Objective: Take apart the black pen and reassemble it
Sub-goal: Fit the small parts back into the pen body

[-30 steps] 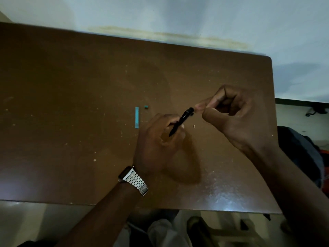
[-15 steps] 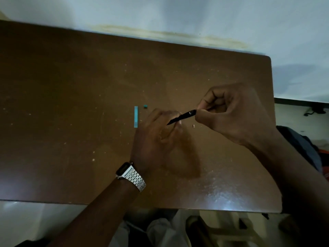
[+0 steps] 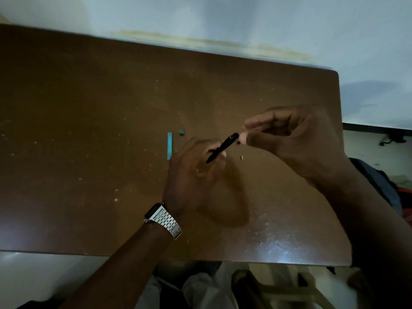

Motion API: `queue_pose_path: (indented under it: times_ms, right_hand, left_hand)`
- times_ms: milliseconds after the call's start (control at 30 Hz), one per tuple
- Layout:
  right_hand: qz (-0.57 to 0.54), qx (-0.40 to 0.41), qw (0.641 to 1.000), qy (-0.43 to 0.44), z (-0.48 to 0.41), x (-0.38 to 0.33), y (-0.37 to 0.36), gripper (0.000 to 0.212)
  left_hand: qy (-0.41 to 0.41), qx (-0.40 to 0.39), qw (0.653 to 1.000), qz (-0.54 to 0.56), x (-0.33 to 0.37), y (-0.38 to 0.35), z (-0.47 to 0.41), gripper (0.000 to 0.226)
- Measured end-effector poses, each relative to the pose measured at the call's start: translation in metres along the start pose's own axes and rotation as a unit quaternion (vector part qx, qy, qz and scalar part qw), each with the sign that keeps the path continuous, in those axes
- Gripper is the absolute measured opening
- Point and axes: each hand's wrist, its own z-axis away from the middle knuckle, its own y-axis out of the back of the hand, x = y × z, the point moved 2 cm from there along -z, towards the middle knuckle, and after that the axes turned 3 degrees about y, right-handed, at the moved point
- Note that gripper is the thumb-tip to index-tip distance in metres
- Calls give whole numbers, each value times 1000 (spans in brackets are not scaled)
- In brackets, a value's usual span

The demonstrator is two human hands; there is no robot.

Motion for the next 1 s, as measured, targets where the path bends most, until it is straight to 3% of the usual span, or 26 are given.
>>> queue_pose_path:
  times_ms: [133, 200, 433, 667, 767, 867, 933, 1000]
  right_hand:
    - [-124, 58, 988, -78, -1, 27, 9, 10]
    - [-71, 78, 987, -119, 0, 43, 5, 8]
    - [185, -18, 969, -160, -6, 98, -49, 12]
    - [269, 31, 944, -187, -22, 122, -74, 17]
    - [273, 16, 943, -189, -26, 119, -74, 16]
    - [170, 24, 966, -194, -19, 105, -70, 17]
    - [-24, 77, 984, -160, -10, 81, -58, 15]
    - [-215, 114, 964, -111, -2, 53, -47, 8]
  left_hand:
    - [40, 26, 998, 32, 1, 0, -1, 19]
    - [68, 19, 996, 51, 2, 0, -2, 20]
    - [111, 2, 991, 79, -2, -1, -1, 22]
    - [128, -14, 986, 106, -4, -4, 4, 26]
    - [139, -24, 984, 109, -2, -6, 3, 29]
    - [143, -20, 983, 114, -1, -7, 2, 29]
    - [144, -16, 982, 119, 0, -9, 4, 28]
    - [152, -19, 981, 122, -1, -10, 6, 26]
